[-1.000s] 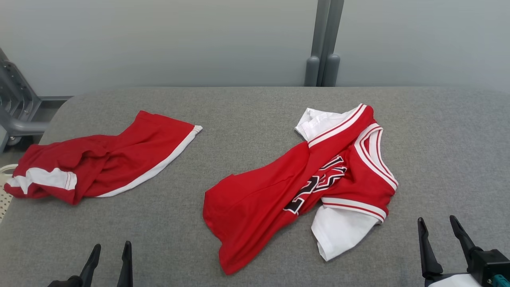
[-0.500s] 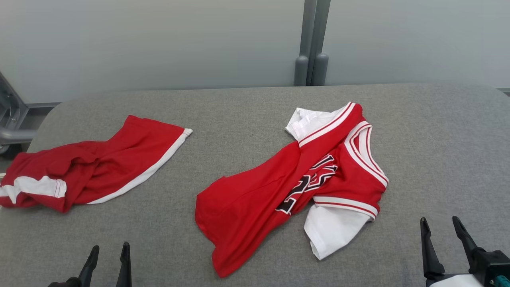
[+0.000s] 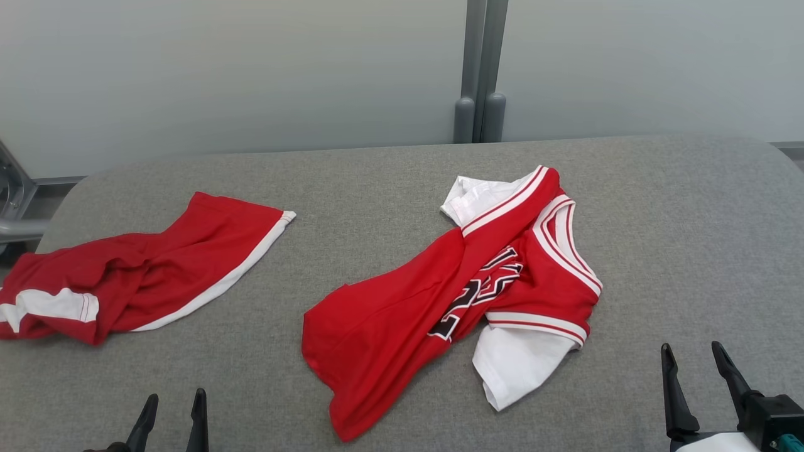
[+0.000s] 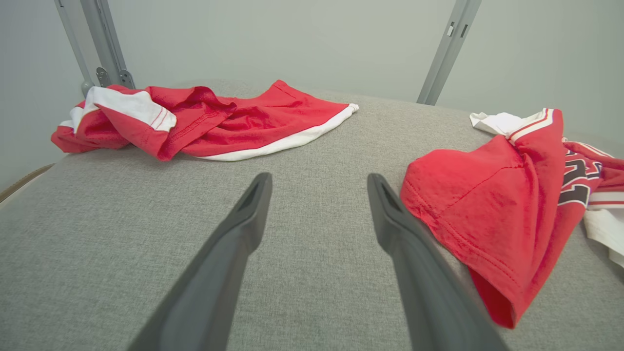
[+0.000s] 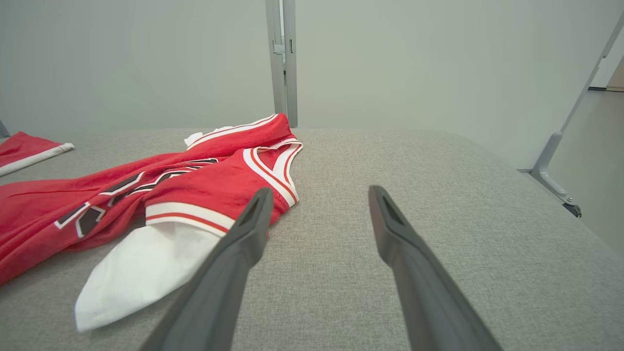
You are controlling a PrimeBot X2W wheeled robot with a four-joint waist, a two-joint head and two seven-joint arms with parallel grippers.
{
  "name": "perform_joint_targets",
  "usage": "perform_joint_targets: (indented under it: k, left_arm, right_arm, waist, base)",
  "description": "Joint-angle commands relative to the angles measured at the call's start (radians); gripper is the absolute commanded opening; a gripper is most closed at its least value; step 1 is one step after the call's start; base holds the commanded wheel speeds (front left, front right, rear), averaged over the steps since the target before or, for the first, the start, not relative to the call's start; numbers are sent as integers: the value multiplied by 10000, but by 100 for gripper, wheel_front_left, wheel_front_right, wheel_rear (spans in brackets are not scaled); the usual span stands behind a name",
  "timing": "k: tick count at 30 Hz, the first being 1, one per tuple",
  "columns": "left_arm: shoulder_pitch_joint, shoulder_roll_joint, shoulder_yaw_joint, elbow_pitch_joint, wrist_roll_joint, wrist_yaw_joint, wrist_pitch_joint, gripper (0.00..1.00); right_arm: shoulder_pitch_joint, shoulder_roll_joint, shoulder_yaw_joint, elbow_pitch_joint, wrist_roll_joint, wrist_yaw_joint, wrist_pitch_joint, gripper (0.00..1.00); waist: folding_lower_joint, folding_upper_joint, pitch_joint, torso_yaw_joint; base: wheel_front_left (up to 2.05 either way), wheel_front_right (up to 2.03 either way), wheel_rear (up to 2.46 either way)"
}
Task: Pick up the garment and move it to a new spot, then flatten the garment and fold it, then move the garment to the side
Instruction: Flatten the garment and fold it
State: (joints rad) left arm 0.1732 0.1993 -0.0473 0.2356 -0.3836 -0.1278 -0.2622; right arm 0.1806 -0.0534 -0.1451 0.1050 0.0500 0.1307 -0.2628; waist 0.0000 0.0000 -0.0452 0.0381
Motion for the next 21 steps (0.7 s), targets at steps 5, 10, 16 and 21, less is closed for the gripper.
perform_joint_targets:
  k: [5,10,16,21]
  left_arm:
    - [10,-40,-40,133,6,-32,-34,100]
    - [-20,-115,-245,269,-110,-37,-34,100]
    - [-489,-256,-943,311,-738,-40,342,100]
    - [-1252,-642,-1489,156,-1587,-39,1333,100]
  right_arm:
    - [-25,-75,37,43,-16,0,-33,100]
    - [-58,-87,144,68,-29,0,-33,100]
    - [-688,-320,612,107,20,-1,-34,100]
    - [-2112,-1044,1334,176,-1,-1,-33,100]
  waist:
    - [0,0,-34,73]
    - [0,0,-8,109]
    - [0,0,245,130]
    - [0,0,856,204]
  base:
    - [0,0,0]
    - [0,0,0]
    - [0,0,0]
    - [0,0,0]
